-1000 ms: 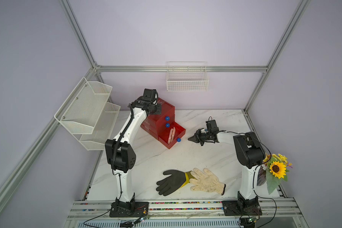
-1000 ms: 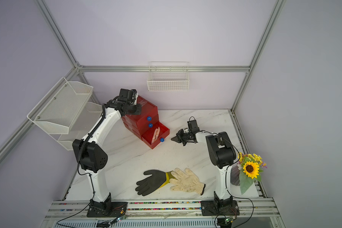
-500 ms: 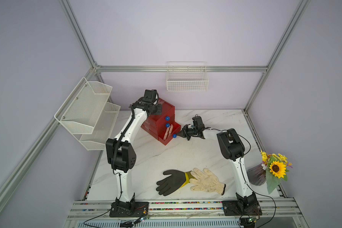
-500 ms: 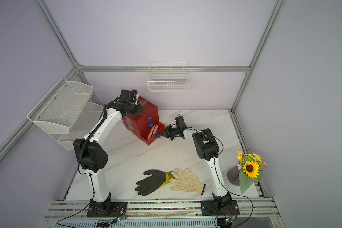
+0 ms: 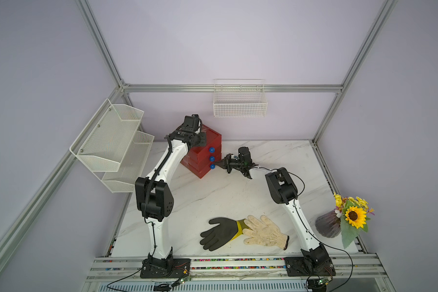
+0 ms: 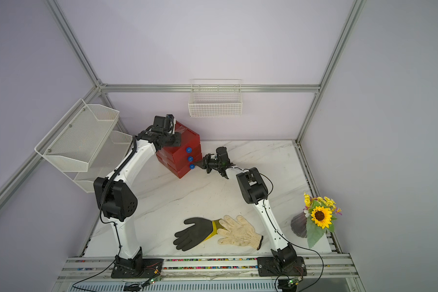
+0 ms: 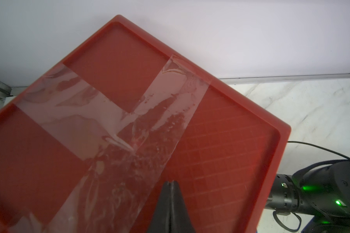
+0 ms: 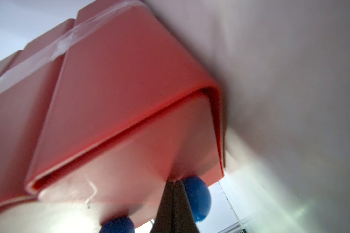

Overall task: Place the fruit knives into the drawer by color
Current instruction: Close the drawer in the storage box, then reset both arms

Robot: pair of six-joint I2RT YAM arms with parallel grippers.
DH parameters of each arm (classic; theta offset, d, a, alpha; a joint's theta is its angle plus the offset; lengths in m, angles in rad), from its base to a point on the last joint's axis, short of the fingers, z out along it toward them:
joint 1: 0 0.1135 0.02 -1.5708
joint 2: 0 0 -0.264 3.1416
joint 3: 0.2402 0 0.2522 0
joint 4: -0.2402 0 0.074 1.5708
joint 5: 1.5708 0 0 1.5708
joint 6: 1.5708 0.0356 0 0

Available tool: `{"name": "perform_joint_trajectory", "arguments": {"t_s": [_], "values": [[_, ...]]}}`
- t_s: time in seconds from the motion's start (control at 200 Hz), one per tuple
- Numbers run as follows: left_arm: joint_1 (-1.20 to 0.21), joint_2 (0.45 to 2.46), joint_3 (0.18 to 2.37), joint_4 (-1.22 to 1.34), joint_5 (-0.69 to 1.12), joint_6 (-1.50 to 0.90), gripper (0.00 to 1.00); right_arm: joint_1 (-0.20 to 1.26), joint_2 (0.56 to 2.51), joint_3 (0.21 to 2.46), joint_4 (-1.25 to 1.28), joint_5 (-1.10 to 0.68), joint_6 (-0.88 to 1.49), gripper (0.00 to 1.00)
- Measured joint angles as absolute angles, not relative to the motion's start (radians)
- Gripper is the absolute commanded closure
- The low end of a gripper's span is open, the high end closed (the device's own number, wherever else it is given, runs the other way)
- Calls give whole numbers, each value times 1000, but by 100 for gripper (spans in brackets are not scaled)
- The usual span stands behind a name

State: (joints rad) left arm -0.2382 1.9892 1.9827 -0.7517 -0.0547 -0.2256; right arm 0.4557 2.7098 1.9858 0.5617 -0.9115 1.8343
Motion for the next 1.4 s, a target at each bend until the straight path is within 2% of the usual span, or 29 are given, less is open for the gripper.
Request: {"name": "perform_joint_trajectory", "arguments": {"t_s": [0.2, 0.235, 0.265, 0.3, 0.32, 0.335, 0.345, 0.355, 0.395, 0.415, 0.43, 0.505, 0.625, 0.78, 0.91, 1.02, 1.17, 1.275, 1.4], "values": [[-262, 1989, 2025, -801, -25, -218, 100, 479, 2656, 1882, 686, -904, 1880, 100], [-273, 1989, 2049, -843, -26, -210, 96, 480, 2618, 1835, 687, -906, 1866, 100], [-284, 1989, 2065, -875, -28, -201, 90, 480, 2587, 1802, 686, -908, 1855, 87], [-299, 1986, 2080, -901, -35, -194, 78, 477, 2549, 1768, 686, -912, 1840, 55], [-305, 1981, 2083, -910, -38, -184, 64, 472, 2524, 1750, 683, -915, 1834, 32], [-310, 1975, 2083, -918, -40, -189, 54, 469, 2507, 1737, 685, -917, 1825, 10], [-314, 1969, 2082, -923, -43, -181, 46, 465, 2490, 1727, 683, -920, 1818, 4], [-318, 1964, 2079, -928, -47, -180, 39, 463, 2481, 1720, 683, -921, 1816, 3], [-330, 1928, 2053, -937, -60, -173, 13, 447, 2421, 1687, 677, -931, 1790, 3], [-335, 1903, 2031, -937, -68, -166, 2, 437, 2391, 1674, 663, -936, 1764, 3], [-338, 1882, 2012, -936, -75, -163, 0, 429, 2367, 1665, 654, -941, 1752, 3], [-345, 1732, 1874, -920, -134, -145, 0, 384, 2251, 1650, 551, -963, 1630, 3], [-330, 1413, 1584, -797, -251, -103, 0, 315, 2082, 1686, 240, -943, 1324, 3], [-276, 1068, 1214, -569, -377, -64, 0, 256, 1893, 1605, -66, -767, 958, 3], [-228, 934, 901, -341, -465, -51, 0, 234, 1801, 1485, -184, -599, 756, 3], [-202, 931, 696, -200, -487, -49, 0, 215, 1769, 1411, -237, -477, 638, 3], [-190, 999, 530, 11, -508, -44, 0, 199, 1767, 1404, -260, -397, 560, 3], [-185, 1105, 447, 234, -513, -31, 0, 194, 1767, 1404, -257, -378, 544, 3], [-165, 1320, 425, 469, -517, -2, 0, 194, 1767, 1404, -258, -373, 528, 3]]}}
